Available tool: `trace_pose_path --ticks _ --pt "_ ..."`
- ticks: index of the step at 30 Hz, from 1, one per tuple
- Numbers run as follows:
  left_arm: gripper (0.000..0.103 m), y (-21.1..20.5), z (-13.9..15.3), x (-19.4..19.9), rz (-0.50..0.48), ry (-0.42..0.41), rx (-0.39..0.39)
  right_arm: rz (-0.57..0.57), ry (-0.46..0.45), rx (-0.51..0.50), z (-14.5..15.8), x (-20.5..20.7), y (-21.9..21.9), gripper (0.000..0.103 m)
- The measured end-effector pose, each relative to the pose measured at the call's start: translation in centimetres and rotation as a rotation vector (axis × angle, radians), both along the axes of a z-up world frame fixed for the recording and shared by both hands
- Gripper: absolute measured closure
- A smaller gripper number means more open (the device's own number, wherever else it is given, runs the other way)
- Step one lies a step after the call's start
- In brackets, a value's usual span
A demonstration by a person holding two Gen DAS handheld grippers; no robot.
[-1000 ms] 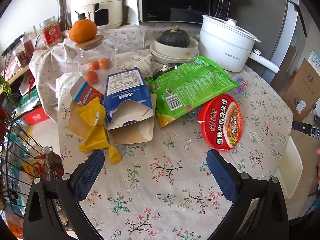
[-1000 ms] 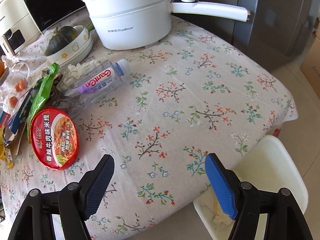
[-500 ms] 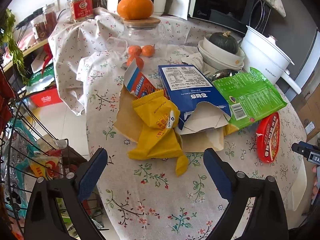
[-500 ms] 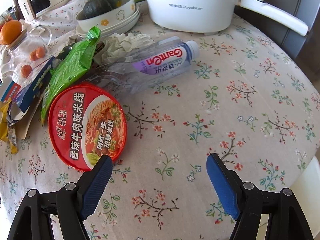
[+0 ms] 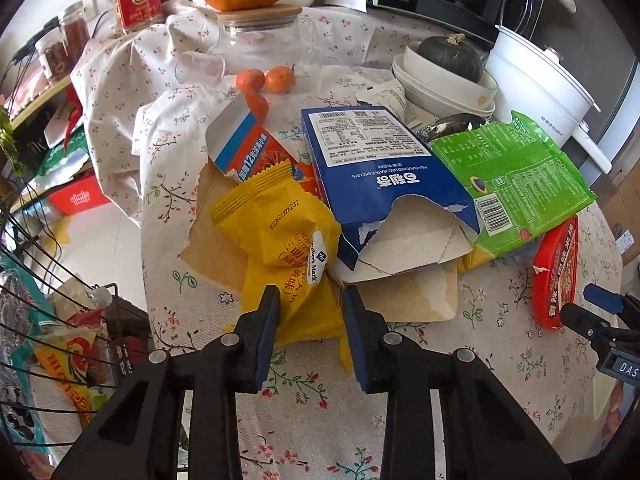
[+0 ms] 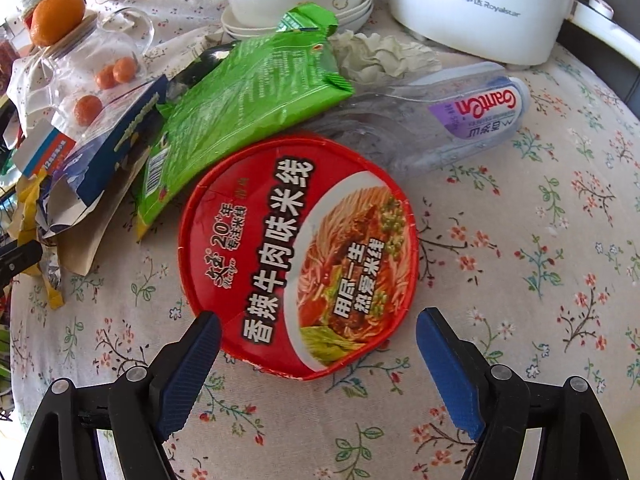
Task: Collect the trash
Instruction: 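Return the right tool to the table and grasp the red bowl lid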
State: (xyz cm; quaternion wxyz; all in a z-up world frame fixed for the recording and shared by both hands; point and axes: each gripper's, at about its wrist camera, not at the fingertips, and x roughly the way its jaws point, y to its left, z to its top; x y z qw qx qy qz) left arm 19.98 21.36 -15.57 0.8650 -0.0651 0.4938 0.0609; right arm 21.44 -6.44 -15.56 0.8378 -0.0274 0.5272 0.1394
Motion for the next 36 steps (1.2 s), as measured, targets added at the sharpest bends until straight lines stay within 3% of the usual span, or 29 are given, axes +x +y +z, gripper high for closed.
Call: trace_pose_path --ticks 1,6,11,17,21,25,36 --pt "0.090 -0.1 0.0 0.0 0.000 0.003 0.009 0.009 -0.008 -0.008 0.0 -0.2 0.6 0.019" --pt "0.101 -0.1 0.7 -0.5 0.006 -0.014 0.028 0.050 -0.049 -0.075 -1.1 -0.8 3.6 0.019" --pt "0.102 0.5 1.7 -1.3 0.023 -0.031 -0.025 0.026 -0.129 -0.198 -2.6 -0.5 5.7 0.019" --pt "0.102 0.5 2.9 -2.3 0.016 -0.053 -0.053 0.002 -0.204 -0.276 -3.5 -0.2 6.4 0.021" --pt "0.102 0.4 3.6 -2.9 0.014 -0.065 -0.068 0.001 -0.236 -0.291 -3.1 -0.2 5.8 0.041" --pt "0.102 0.3 4.5 -3.4 0.014 -0.086 -0.086 0.014 -0.279 -0.277 -1.1 -0.8 4.7 0.071" --pt "0.102 -2.2 6.4 -4.4 -0.024 -0.127 -0.131 -0.080 -0.221 -0.056 3.8 -1.2 -2.4 0.088"
